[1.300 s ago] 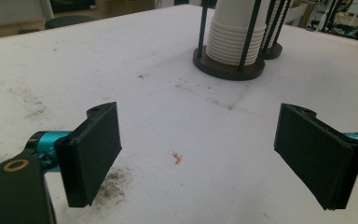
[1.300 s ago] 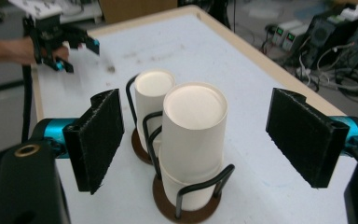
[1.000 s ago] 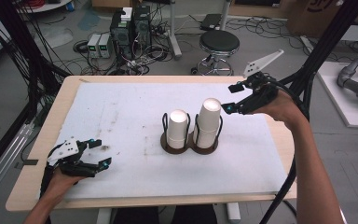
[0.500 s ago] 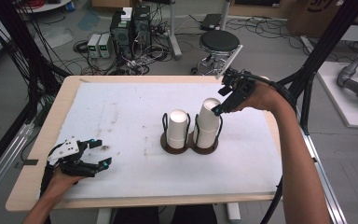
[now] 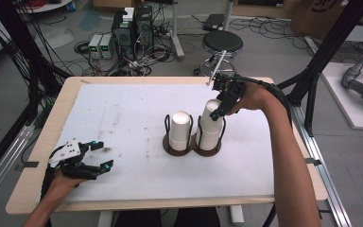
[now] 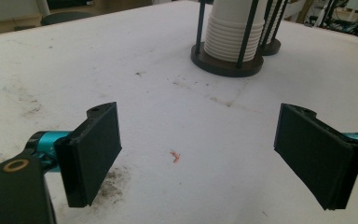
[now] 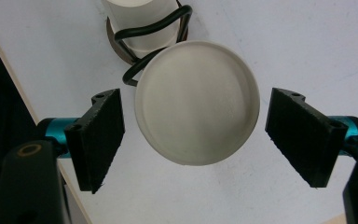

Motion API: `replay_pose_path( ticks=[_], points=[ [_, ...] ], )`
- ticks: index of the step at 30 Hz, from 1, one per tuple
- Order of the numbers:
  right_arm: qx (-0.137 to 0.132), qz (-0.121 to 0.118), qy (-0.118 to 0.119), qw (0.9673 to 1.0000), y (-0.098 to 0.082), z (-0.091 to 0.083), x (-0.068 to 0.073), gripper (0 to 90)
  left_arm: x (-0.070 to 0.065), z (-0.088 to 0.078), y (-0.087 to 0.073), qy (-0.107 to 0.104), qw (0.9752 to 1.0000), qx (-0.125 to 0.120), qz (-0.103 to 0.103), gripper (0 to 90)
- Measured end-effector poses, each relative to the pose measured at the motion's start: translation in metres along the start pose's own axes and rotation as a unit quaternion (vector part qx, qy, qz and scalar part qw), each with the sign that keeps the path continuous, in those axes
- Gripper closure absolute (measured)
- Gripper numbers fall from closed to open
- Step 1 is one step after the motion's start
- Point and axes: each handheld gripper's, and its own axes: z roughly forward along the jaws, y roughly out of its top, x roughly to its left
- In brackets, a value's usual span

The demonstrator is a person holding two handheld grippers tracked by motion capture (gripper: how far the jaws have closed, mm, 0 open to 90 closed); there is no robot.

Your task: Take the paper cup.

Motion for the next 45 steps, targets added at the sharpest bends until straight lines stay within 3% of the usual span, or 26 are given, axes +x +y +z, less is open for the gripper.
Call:
replay_pose_path(
  ticks=[3, 5, 8, 32, 45],
  points=[
    [0.002, 0.005, 0.0, 1.0, 0.0, 0.001, -0.001, 20.8, 0.0, 0.0, 0.0, 0.0, 1.0, 0.001, 0.001, 14.5],
    [0.001, 0.003, 0.008, 1.0, 0.0, 0.001, -0.001, 31.4, 0.0, 0.0, 0.0, 0.0, 1.0, 0.001, 0.0, 14.5],
    [-0.003, -0.002, 0.007, 1.0, -0.001, 0.002, -0.001, 34.8, -0.001, 0.001, 0.0, 0.001, 1.0, 0.001, 0.001, 14.5],
    [0.004, -0.009, 0.0, 1.0, 0.0, -0.003, 0.001, 36.6, -0.001, 0.001, 0.0, 0.001, 1.0, 0.004, 0.003, 14.5],
    [-0.007, -0.005, 0.001, 1.0, -0.003, -0.008, 0.001, 37.3, -0.001, 0.001, 0.0, 0.001, 1.0, 0.004, 0.005, 14.5]
  ],
)
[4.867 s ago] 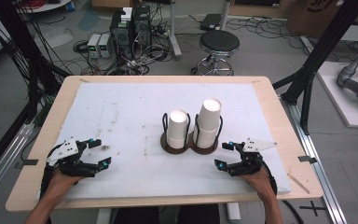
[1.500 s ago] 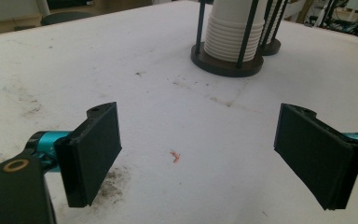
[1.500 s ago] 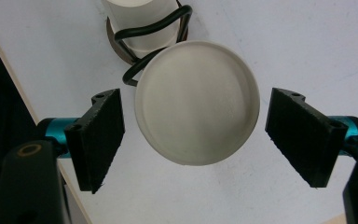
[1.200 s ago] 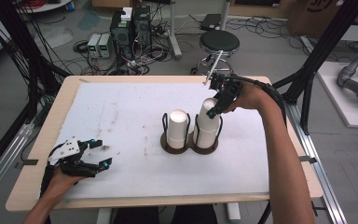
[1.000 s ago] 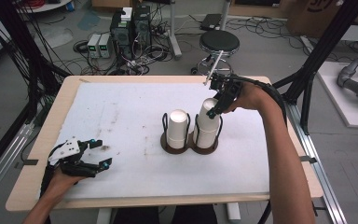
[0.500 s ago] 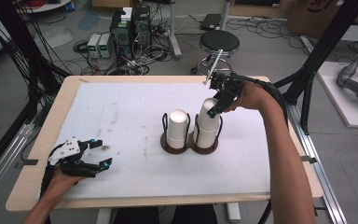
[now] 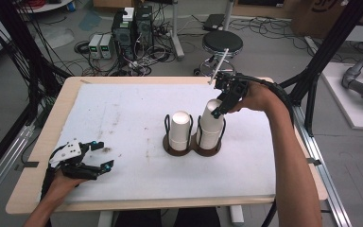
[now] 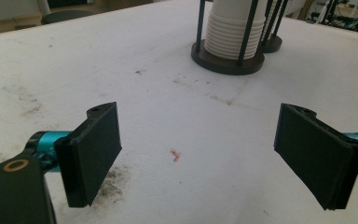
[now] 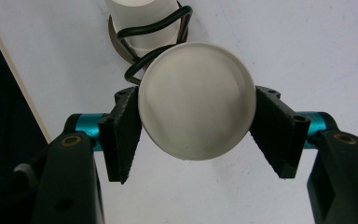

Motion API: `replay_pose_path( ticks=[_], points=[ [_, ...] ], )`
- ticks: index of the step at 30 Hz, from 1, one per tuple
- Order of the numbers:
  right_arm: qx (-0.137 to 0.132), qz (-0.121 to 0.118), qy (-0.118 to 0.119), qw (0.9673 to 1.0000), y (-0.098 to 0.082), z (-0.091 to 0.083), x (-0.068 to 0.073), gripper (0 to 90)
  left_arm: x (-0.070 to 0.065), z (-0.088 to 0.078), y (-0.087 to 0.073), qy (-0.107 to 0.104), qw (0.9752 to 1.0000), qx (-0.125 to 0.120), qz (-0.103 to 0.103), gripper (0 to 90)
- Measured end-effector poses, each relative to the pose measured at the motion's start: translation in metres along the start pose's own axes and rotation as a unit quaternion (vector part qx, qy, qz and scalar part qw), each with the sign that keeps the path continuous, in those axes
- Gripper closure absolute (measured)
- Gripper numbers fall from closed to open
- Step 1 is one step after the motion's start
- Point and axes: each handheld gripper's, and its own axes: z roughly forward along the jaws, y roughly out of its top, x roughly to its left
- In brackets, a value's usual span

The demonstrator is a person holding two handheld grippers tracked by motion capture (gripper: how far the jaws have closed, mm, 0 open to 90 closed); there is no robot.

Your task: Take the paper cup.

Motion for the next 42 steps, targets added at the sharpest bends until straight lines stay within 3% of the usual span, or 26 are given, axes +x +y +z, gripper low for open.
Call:
replay_pose_path(
  ticks=[3, 6, 27, 42],
  points=[
    [-0.004, 0.002, -0.002, 1.0, 0.0, -0.001, 0.0, 37.6, 0.0, 0.0, 0.0, 0.001, 1.0, 0.0, 0.0, 14.5],
    [-0.027, 0.008, -0.003, 0.9996, -0.001, -0.009, -0.001, 37.7, 0.0, 0.0, 0.0, 0.0, 1.0, 0.001, 0.0, 14.5],
    [-0.066, 0.002, -0.027, 0.9974, -0.006, -0.057, 0.005, 37.7, 0.0, 0.0, 0.0, 0.0, 1.0, 0.003, 0.003, 14.5],
    [-0.116, -0.005, -0.041, 0.9924, -0.016, -0.091, 0.009, 37.6, -0.001, 0.0, 0.0, 0.001, 1.0, 0.004, 0.002, 14.5]
  ],
)
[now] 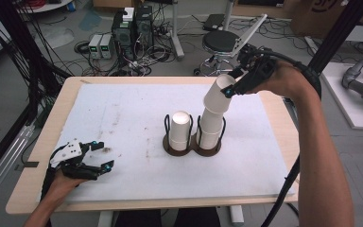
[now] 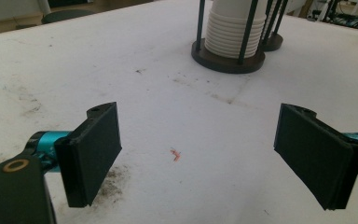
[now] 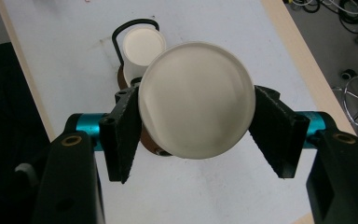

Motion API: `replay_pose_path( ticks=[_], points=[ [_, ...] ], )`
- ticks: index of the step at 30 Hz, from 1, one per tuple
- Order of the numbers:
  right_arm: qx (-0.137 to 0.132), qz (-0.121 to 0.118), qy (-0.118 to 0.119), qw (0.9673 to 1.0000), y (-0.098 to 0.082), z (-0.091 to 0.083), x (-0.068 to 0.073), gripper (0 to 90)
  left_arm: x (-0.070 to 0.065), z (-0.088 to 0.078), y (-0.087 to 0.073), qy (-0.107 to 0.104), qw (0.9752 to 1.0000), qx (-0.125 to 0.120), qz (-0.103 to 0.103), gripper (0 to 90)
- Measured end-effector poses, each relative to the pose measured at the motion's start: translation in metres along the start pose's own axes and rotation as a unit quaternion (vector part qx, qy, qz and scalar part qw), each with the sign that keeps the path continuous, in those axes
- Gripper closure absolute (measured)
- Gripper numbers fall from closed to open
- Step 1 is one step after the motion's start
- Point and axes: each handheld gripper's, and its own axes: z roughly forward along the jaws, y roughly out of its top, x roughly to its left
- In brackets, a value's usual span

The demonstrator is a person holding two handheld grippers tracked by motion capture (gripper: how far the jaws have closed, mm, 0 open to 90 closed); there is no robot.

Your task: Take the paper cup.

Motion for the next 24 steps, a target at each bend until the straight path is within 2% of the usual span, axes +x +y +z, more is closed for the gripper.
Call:
replay_pose_path(
  ticks=[5, 9, 12, 18, 24],
  points=[
    [-0.007, 0.0, 0.0, 1.0, -0.001, -0.005, 0.001, 37.6, 0.0, 0.0, 0.0, 0.0, 1.0, 0.0, 0.0, 14.5],
    [-0.048, -0.008, 0.012, 0.9987, -0.005, -0.012, 0.007, 37.7, 0.0, 0.0, 0.0, 0.0, 1.0, -0.001, -0.001, 14.5],
    [-0.089, -0.011, 0.022, 0.9957, -0.013, -0.017, 0.011, 37.6, 0.0, 0.0, 0.0, 0.0, 1.0, -0.002, -0.003, 14.5],
    [-0.137, -0.018, 0.034, 0.9898, -0.034, -0.017, 0.017, 37.6, 0.0, 0.0, 0.0, 0.0, 1.0, -0.002, -0.003, 14.5],
    [-0.197, -0.025, 0.042, 0.9791, -0.053, -0.016, 0.026, 37.6, 0.0, 0.0, 0.0, 0.002, 1.0, -0.002, -0.003, 14.5]
  ],
)
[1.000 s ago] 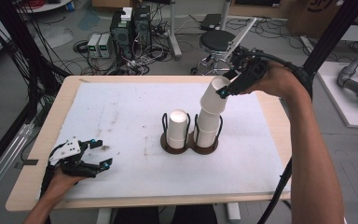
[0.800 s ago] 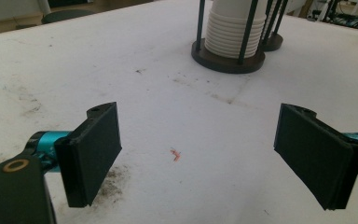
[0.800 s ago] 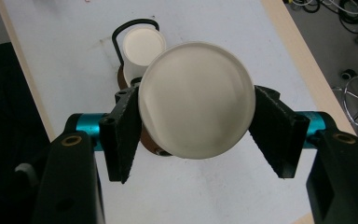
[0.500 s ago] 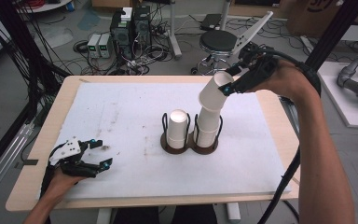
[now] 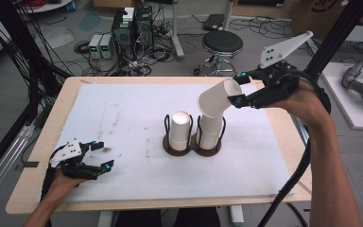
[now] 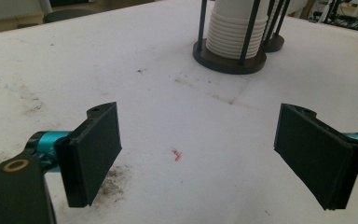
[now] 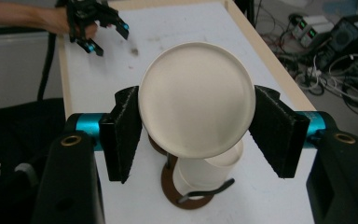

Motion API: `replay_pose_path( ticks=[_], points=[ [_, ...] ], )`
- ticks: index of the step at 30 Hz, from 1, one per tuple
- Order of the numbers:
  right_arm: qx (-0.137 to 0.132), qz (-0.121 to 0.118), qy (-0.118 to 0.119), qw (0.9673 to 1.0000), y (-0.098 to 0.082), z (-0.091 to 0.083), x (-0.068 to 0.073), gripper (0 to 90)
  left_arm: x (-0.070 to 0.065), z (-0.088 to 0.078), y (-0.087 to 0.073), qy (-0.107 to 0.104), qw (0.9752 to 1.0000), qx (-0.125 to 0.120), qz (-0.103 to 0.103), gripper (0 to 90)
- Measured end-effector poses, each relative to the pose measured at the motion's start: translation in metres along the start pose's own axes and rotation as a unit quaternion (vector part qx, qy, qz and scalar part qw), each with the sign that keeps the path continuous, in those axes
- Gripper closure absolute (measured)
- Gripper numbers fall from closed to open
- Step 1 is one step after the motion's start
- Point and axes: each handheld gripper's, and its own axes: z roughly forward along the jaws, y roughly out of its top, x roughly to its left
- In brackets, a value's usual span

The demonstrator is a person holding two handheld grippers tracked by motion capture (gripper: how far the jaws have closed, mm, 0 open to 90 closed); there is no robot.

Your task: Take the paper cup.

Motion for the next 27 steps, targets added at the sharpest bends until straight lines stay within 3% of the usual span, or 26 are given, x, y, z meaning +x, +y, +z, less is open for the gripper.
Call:
replay_pose_path(
  ticks=[6, 12, 27],
  points=[
    [-0.03, -0.004, 0.006, 0.9995, -0.017, 0.004, 0.012, 37.6, 0.0, 0.0, 0.0, 0.001, 1.0, 0.001, 0.002, 14.5],
    [-0.045, 0.002, 0.019, 0.9988, -0.045, 0.021, 0.025, 37.5, -0.001, 0.0, 0.0, 0.003, 1.0, 0.001, 0.003, 14.5],
    [-0.094, 0.007, 0.044, 0.9946, -0.071, 0.05, 0.045, 37.5, -0.001, 0.0, 0.0, 0.002, 1.0, 0.001, 0.004, 14.5]
  ],
)
